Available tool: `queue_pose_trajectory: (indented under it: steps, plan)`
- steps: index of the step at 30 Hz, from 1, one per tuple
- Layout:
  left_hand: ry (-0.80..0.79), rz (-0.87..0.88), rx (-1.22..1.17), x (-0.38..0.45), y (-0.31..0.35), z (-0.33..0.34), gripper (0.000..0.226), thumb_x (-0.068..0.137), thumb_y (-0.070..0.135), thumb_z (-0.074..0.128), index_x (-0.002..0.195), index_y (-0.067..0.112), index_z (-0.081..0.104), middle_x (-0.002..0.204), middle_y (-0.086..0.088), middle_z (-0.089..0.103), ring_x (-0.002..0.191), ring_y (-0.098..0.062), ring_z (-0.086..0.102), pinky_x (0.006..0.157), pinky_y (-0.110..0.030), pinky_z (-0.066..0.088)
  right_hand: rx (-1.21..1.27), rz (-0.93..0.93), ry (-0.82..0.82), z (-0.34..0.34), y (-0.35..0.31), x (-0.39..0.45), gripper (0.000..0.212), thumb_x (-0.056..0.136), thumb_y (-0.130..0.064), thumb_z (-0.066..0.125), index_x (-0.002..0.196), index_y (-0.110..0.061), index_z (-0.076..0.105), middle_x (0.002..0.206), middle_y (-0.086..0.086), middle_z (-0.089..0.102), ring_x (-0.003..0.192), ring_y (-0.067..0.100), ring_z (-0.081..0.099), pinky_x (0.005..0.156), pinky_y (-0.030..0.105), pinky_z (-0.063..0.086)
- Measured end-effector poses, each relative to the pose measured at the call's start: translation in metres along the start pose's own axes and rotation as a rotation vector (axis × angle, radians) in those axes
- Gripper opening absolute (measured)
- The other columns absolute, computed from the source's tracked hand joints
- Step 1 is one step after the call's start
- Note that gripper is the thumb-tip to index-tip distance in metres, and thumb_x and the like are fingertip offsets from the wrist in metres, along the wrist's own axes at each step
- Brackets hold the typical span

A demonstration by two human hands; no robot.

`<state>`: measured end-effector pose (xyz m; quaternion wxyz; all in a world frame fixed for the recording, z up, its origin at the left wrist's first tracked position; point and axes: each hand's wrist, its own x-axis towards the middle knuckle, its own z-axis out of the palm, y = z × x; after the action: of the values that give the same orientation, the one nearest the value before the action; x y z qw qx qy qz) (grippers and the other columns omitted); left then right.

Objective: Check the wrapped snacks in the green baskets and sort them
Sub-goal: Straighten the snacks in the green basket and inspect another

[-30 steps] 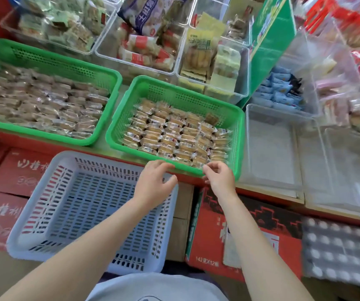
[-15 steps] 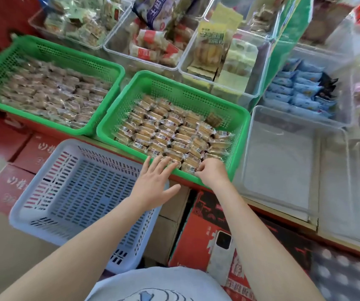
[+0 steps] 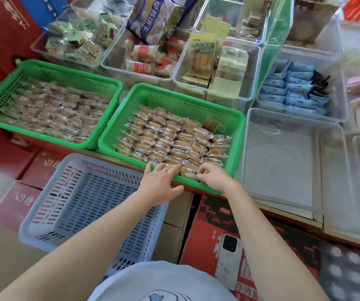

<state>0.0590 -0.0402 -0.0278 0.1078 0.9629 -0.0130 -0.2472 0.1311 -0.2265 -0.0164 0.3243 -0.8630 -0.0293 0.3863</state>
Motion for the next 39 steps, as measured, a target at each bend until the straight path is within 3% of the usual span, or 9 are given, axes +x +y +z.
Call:
queue_pose_trajectory:
  steps: [5,9,12,14,18,22,28,32,39]
  plan:
    - [-0.029,-0.054,-0.214,0.003,-0.002,-0.008,0.082,0.091,0.064,0.053,0.159,0.037,0.015,0.157,0.004,0.042,0.150,-0.019,0.026,0.126,-0.049,-0.001,0.309,-0.043,0.057,-0.013,0.003,-0.022,0.008,0.097,-0.019,0.059,0.091,-0.014,0.061,0.092,-0.002,0.061,0.083,0.018,0.057,0.077,0.033,0.048]
    - [0.055,-0.008,-0.773,-0.012,0.009,-0.038,0.081,0.087,0.049,0.074,0.154,0.041,0.031,0.144,0.015,0.050,0.135,-0.009,0.043,0.113,-0.038,0.034,0.772,-0.104,0.054,-0.018,-0.003,-0.048,0.014,0.104,-0.009,0.046,0.092,-0.008,0.055,0.101,0.013,0.072,0.095,0.026,0.068,0.091,0.042,0.055]
    - [0.078,0.029,-0.986,-0.025,0.017,-0.053,0.049,0.086,0.035,0.079,0.128,0.045,0.056,0.124,0.015,0.064,0.115,-0.008,0.061,0.096,-0.031,0.052,0.984,-0.119,-0.006,-0.015,-0.009,-0.064,0.018,0.106,-0.010,0.040,0.107,0.001,0.055,0.104,0.024,0.072,0.092,0.031,0.072,0.087,0.042,0.058]
    - [0.025,-0.011,-1.178,-0.033,0.018,-0.058,0.035,0.086,0.024,0.080,0.115,0.037,0.064,0.109,0.002,0.074,0.098,-0.017,0.072,0.083,-0.034,0.061,0.920,-0.106,0.054,-0.012,-0.011,-0.071,0.019,0.107,-0.018,0.041,0.107,-0.002,0.051,0.102,0.020,0.072,0.087,0.029,0.073,0.085,0.044,0.058]
    - [-0.078,-0.028,-1.295,-0.049,0.015,-0.054,0.039,0.084,0.019,0.080,0.121,0.023,0.068,0.103,-0.004,0.078,0.094,-0.023,0.076,0.079,-0.038,0.063,0.762,-0.193,0.159,-0.008,-0.015,-0.079,0.040,0.098,-0.048,0.053,0.113,-0.011,0.055,0.105,0.016,0.068,0.094,0.026,0.070,0.083,0.040,0.059]
    - [-0.135,-0.016,-1.408,-0.059,0.017,-0.054,0.043,0.078,0.025,0.080,0.119,0.024,0.068,0.104,-0.005,0.078,0.097,-0.024,0.075,0.078,-0.034,0.062,0.626,-0.292,0.291,0.001,-0.021,-0.086,0.028,0.099,-0.036,0.058,0.095,-0.009,0.061,0.090,0.016,0.068,0.085,0.028,0.067,0.076,0.038,0.058]
    - [-0.202,0.001,-1.529,-0.067,0.015,-0.052,0.047,0.079,0.022,0.085,0.123,0.020,0.070,0.113,-0.013,0.074,0.104,-0.031,0.072,0.085,-0.041,0.062,0.146,-0.308,0.513,0.003,-0.029,-0.085,0.022,0.106,-0.027,0.043,0.093,-0.015,0.057,0.088,-0.002,0.057,0.081,0.010,0.057,0.062,0.015,0.044]
    - [-0.103,-0.011,-1.501,-0.075,0.013,-0.055,0.045,0.079,0.017,0.083,0.121,0.017,0.069,0.107,-0.017,0.075,0.099,-0.035,0.073,0.082,-0.043,0.063,0.236,-0.331,0.398,0.001,-0.036,-0.092,0.033,0.103,-0.043,0.045,0.091,-0.015,0.057,0.086,0.002,0.063,0.078,0.013,0.062,0.064,0.023,0.052]
    - [0.015,-0.017,-1.776,-0.082,0.014,-0.061,0.030,0.077,0.014,0.075,0.103,0.003,0.066,0.101,-0.021,0.075,0.091,-0.032,0.074,0.069,-0.035,0.063,0.673,-0.247,0.485,0.007,-0.042,-0.092,0.027,0.106,-0.029,0.046,0.087,-0.014,0.058,0.071,-0.007,0.060,0.063,0.000,0.056,0.056,0.015,0.048]
